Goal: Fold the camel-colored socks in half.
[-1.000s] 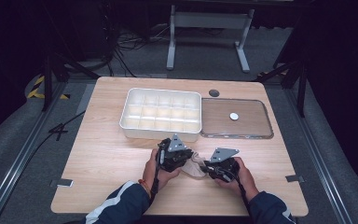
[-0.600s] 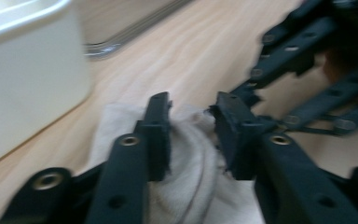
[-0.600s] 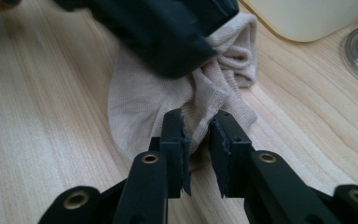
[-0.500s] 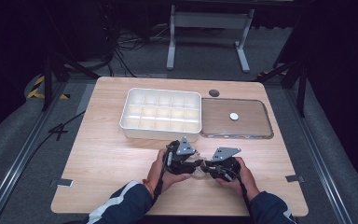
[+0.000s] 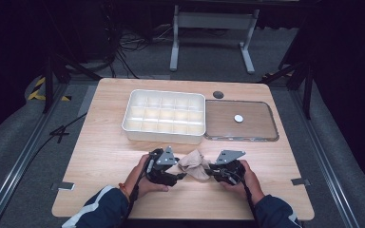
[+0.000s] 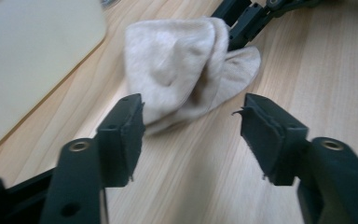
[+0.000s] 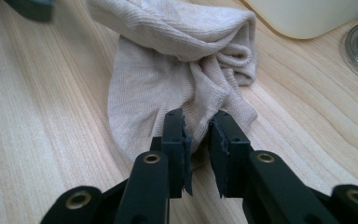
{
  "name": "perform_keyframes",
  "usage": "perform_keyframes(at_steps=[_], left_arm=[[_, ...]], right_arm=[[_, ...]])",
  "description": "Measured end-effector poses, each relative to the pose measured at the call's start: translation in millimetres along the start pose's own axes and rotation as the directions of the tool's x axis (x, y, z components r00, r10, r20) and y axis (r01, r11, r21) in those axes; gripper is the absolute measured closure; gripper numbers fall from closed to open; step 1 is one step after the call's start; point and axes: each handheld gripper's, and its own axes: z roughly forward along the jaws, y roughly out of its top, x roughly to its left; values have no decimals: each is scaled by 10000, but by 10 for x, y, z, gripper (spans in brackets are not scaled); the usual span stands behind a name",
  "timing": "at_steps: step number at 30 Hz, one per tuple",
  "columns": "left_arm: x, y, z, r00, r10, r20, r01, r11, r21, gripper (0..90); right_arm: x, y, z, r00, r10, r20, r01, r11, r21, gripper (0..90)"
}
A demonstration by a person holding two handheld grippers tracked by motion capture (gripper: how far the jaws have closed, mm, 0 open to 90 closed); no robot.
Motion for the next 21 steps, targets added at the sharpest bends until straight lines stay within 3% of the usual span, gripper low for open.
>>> perform_keyframes(at_steps=[4,7,8,14,17,21], left_arm=[[-33,52,106,9993,292,-216,-291,9996,15,448],[-14,74,173,9995,312,-23,-313,9994,-169,488],[-9,81,189,9988,488,-25,-488,9988,-84,497],[-26,96,209,9973,733,27,-732,9972,-157,822],[-58,117,201,9971,673,349,-667,9976,-162,849],[-120,201,170,9982,479,366,-459,9975,-532,849]], right_arm=[[3,-2,-3,10000,-61,27,61,10000,-6,768],[-14,-13,-8,10000,-86,-20,85,10000,-40,766],[-13,-15,-13,10000,-18,-3,18,10000,-12,764],[-21,-11,-19,9999,-113,97,113,9999,46,761],[-25,-10,-19,9998,-153,145,153,9999,38,758],[-26,-7,-21,9998,-188,112,187,9998,70,773]])
